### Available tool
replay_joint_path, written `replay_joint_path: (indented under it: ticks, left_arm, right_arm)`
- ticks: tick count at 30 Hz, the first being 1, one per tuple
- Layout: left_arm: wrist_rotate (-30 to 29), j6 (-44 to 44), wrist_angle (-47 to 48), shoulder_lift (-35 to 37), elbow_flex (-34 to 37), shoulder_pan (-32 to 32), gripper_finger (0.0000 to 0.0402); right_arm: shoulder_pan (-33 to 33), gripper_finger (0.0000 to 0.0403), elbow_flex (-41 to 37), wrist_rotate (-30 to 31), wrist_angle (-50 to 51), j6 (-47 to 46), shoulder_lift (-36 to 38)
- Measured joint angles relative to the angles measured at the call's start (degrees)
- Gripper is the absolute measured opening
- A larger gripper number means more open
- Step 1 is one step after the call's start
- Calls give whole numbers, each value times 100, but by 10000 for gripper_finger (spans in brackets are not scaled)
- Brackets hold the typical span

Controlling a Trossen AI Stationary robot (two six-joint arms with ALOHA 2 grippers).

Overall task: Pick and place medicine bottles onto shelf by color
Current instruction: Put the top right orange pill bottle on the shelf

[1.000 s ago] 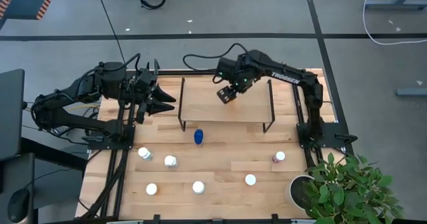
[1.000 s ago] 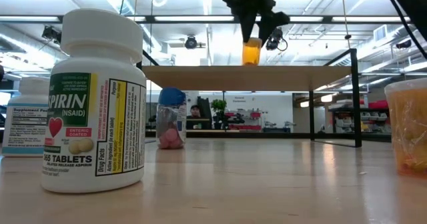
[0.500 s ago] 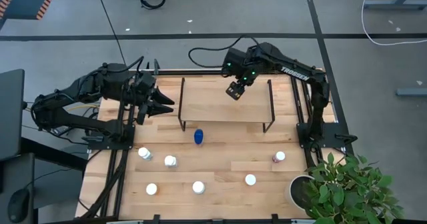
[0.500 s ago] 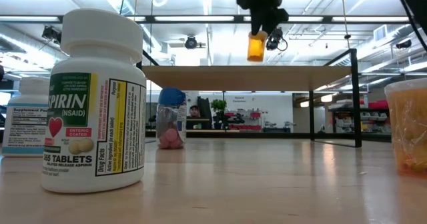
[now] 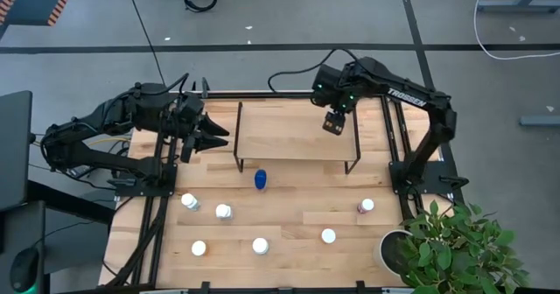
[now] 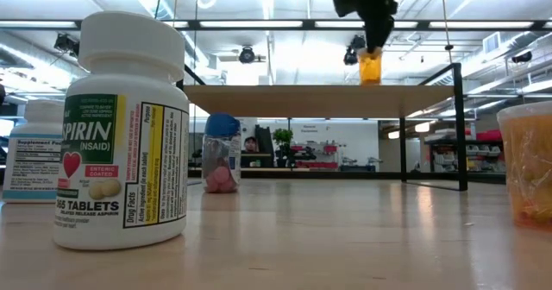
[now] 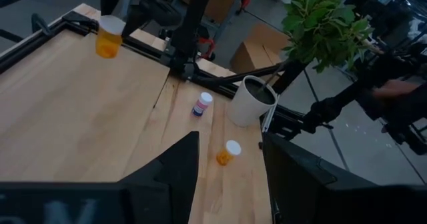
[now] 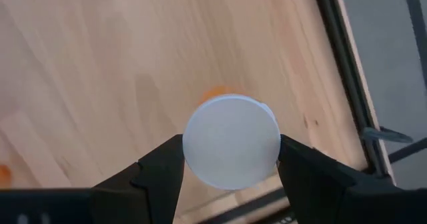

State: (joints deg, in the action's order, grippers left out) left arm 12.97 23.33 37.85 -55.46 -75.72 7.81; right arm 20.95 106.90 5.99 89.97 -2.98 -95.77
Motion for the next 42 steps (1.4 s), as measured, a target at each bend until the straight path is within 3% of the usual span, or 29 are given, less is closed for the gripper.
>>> replay_joint_path:
  ticks: [9, 15, 24, 42]
  left_arm:
    - [-426, 47, -17, 0, 0, 0, 173]
    - [-439, 197, -31, 0, 0, 0, 172]
    - [-439, 199, -33, 0, 0, 0, 172]
    - [-529, 173, -35, 0, 0, 0, 172]
  right_arm:
    - [502, 232, -782, 210, -24, 132, 459]
    - [804, 232, -857, -55, -312, 384, 500]
    - [807, 232, -855, -116, -447, 1004, 500]
    - [824, 233, -1362, -342, -647, 894, 500]
